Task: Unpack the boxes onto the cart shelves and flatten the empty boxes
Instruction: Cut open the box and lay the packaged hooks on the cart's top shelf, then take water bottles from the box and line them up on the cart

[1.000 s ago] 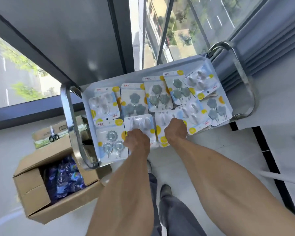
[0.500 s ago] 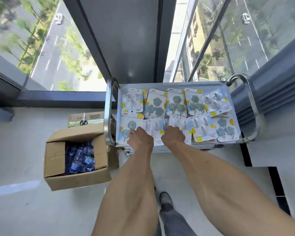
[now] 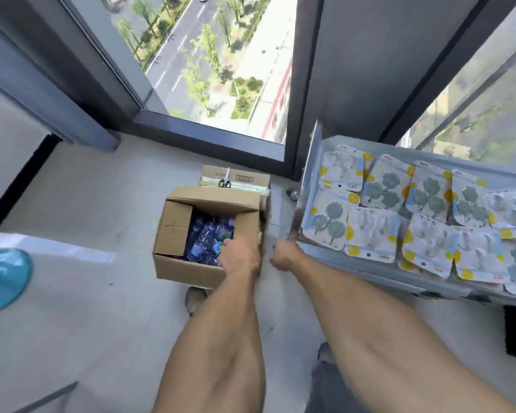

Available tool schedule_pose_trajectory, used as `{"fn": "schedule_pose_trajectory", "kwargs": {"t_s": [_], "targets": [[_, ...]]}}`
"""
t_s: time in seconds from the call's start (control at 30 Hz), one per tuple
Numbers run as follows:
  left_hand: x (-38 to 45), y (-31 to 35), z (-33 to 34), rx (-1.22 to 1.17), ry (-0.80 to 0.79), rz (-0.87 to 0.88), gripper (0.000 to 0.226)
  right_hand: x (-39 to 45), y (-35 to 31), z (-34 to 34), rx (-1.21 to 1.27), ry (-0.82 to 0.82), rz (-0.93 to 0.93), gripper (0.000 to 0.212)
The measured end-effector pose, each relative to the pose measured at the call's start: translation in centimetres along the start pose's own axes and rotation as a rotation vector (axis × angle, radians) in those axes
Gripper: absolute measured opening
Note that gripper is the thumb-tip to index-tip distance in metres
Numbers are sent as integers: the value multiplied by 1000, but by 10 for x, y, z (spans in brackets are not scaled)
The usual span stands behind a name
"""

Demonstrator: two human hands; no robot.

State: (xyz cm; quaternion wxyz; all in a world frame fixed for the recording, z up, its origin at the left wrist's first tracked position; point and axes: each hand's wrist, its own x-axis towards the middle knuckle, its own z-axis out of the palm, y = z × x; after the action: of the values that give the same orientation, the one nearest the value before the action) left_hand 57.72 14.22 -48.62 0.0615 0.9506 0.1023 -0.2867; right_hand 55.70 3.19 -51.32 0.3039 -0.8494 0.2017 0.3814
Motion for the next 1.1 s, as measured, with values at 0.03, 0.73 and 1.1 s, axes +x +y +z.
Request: {"fn": "schedule_pose_trajectory", "kwargs": {"t_s": [0.03, 0.73, 1.1], "targets": [[22, -22, -4, 1, -18, -25, 32, 13, -25, 13, -6, -8, 2, 32], [442, -196, 187, 64, -369, 240, 26, 401, -160, 289, 14, 91, 317, 35], [470, -220, 252, 80, -330, -30, 49, 447, -126, 336, 144, 95, 522, 54]]}}
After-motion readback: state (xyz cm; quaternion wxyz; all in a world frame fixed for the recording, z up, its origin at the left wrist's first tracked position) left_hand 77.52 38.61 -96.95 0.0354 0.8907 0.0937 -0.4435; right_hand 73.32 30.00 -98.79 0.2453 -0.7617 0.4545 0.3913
